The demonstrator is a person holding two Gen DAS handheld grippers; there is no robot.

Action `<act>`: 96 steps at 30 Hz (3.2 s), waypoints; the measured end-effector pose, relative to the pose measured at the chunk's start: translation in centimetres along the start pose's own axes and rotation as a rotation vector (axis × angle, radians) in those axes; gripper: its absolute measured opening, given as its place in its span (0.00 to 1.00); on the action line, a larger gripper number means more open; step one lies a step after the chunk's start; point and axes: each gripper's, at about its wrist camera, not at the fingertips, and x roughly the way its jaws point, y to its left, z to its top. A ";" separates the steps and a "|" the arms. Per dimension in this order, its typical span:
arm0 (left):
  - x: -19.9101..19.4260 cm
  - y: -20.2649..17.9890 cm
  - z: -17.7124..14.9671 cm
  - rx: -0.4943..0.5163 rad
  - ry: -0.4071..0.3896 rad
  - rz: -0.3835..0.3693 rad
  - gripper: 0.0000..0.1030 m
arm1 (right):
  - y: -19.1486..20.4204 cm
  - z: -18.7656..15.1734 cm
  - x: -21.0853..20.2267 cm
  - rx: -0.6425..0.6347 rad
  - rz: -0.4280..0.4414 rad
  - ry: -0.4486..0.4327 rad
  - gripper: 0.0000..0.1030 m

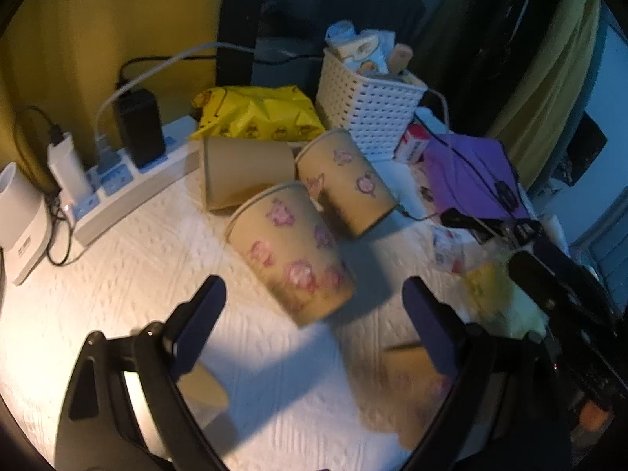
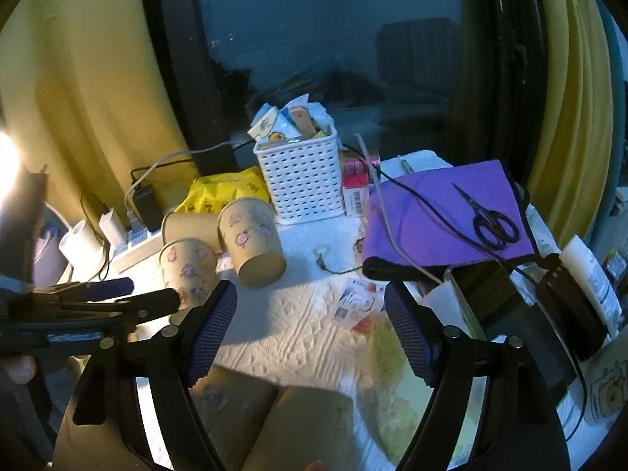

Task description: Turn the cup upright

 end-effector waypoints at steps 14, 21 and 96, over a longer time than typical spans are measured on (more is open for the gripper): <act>4.7 0.8 0.9 -0.073 0.089 -0.016 0.66 | -0.9 -0.1 0.4 0.040 -0.006 0.031 0.78; 1.7 0.6 -0.5 -0.045 0.063 -0.067 0.66 | -0.3 -0.5 -1.5 0.041 -0.010 0.017 0.78; -22.8 3.0 -34.5 0.418 -0.510 -0.124 0.66 | 19.9 -16.8 -15.6 -0.040 0.647 0.266 0.67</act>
